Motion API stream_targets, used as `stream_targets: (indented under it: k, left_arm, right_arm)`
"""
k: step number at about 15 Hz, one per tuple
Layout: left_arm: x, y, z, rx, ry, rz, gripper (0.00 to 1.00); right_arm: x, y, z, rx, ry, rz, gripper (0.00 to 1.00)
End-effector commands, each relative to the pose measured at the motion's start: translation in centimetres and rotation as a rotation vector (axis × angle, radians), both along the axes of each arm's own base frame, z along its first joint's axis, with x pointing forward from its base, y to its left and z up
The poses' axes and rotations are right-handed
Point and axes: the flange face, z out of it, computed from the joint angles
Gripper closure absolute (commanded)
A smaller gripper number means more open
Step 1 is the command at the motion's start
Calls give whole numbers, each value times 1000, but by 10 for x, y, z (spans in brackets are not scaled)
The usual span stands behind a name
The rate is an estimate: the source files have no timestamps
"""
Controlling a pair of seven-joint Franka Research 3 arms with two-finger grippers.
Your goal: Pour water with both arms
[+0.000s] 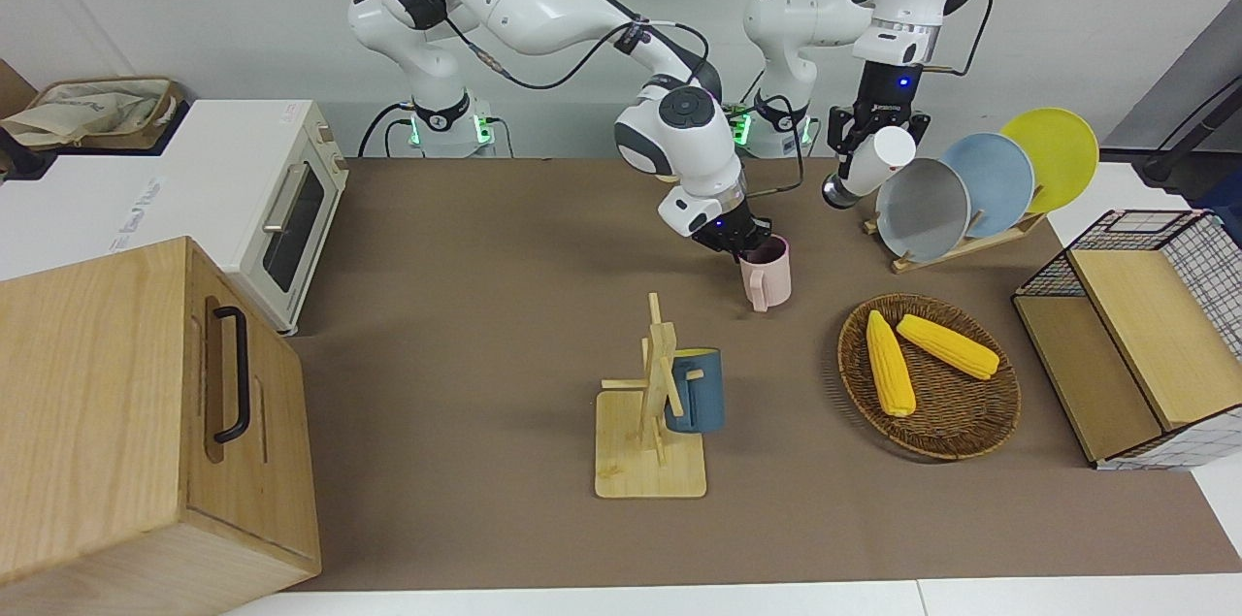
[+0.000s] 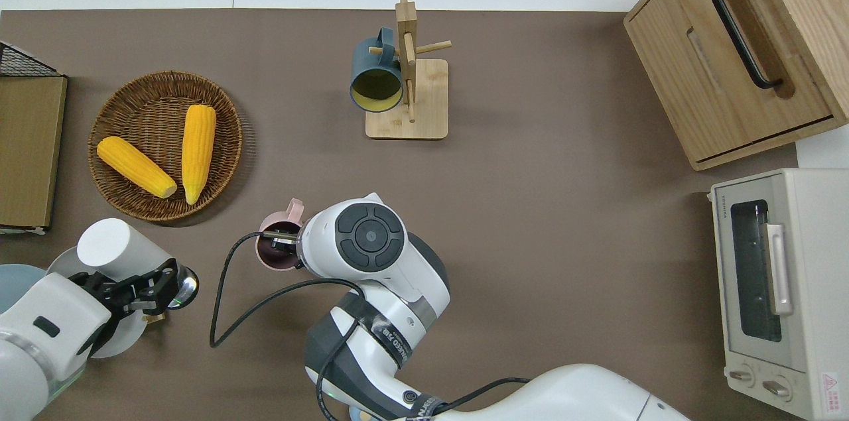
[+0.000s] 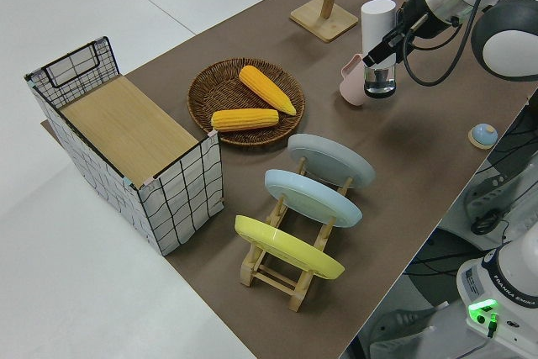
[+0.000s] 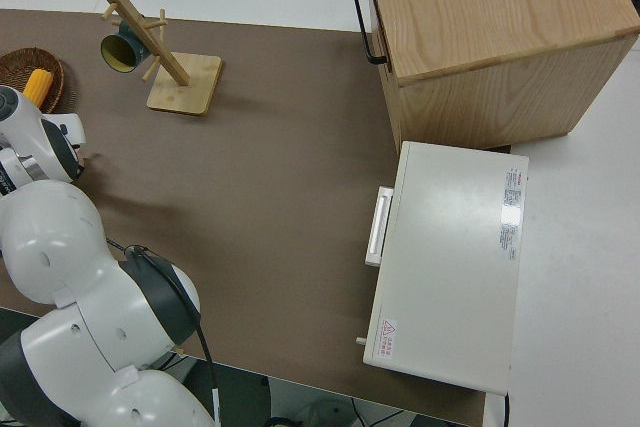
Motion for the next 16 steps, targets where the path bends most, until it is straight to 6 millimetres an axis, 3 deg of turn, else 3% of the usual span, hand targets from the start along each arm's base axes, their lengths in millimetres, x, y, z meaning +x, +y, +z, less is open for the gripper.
stream_targets:
  k: [1,2,5,8,12,16]
  left_arm:
    - [-6,-2,8,-10,-38,7,1000]
    - [-6,-1,8,-10,-37,10,1000]
    - [-6,-2,8,-10,-37,7,1000]
    - [-6,-2,6,-9,-34,7,1000]
    - [-6,-2,4,-8,-29,7,1000]
    - [-6,-2,2,-8,-26,7,1000]
  right_arm:
    - [0,8,-10,5,-19,-11,940]
    - [1,8,-9,6,-18,-16,801]
    - [3,7,-8,2,-17,-18,7]
    - [10,5,3,-2,-21,-21,11]
    - [26,2,38,-14,-18,-28,11]
    - [29,-11,57,-73,-3,-1,11]
